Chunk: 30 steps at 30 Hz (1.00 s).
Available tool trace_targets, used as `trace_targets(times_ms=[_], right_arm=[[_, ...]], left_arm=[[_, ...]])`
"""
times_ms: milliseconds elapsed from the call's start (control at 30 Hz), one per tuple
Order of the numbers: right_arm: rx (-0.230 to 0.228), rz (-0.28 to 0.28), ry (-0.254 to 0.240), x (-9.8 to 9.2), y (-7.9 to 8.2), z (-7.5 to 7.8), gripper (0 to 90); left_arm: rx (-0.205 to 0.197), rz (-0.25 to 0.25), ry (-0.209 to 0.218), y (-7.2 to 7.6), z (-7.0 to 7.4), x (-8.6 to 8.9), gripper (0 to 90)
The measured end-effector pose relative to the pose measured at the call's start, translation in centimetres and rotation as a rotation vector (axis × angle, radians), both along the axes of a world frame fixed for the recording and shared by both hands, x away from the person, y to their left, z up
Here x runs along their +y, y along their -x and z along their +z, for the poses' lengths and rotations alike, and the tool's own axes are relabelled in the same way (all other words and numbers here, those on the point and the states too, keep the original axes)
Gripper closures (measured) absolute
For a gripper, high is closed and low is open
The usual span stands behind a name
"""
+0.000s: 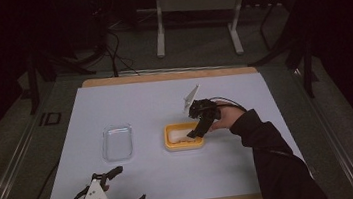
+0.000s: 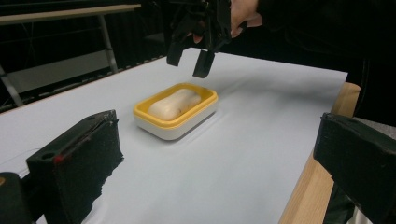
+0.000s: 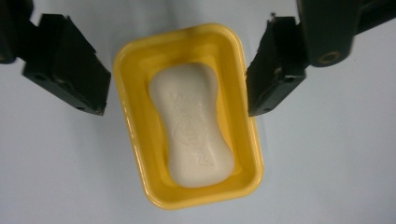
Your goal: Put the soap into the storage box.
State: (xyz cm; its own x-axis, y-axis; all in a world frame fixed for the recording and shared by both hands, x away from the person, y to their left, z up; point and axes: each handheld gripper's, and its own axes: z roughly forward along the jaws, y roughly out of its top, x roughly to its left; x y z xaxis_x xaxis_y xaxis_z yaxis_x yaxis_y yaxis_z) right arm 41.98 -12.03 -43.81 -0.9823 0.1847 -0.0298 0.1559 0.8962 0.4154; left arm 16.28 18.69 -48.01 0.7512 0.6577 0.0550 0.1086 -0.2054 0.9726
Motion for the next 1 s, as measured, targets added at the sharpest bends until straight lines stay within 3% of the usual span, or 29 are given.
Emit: trace_targets(times_ms=[100,300,433,533,700,900,1000], right_arm=[[0.018,-0.042,-0.032,-0.6,0.0,0.0,14.7],[0.029,-0.086,-0.058,-1.3,0.4,-0.3,13.7],[0.01,-0.133,-0.075,-2.0,0.7,-0.6,13.8],[-0.015,-0.203,-0.115,-2.9,1.3,-0.6,13.7],[-0.042,-0.24,-0.135,-3.8,2.1,-0.9,13.5],[-0.05,-0.275,-0.144,-4.8,2.7,-1.3,13.5],[-0.045,-0.345,-0.192,-5.6,3.1,-1.4,13.6]], left_arm=[[0.003,0.0,0.001,0.0,0.0,0.0,1.1],[0.005,-0.002,0.003,0.0,0.0,0.0,1.1],[0.005,-0.001,0.004,0.0,0.0,0.0,1.1],[0.006,-0.003,0.003,0.0,0.0,-0.1,1.1],[0.006,-0.009,0.001,-0.2,0.0,-0.3,1.1],[0.007,-0.011,0.003,-0.3,0.0,-0.3,1.1],[0.007,-0.013,0.004,-0.3,0.0,-0.3,1.1]])
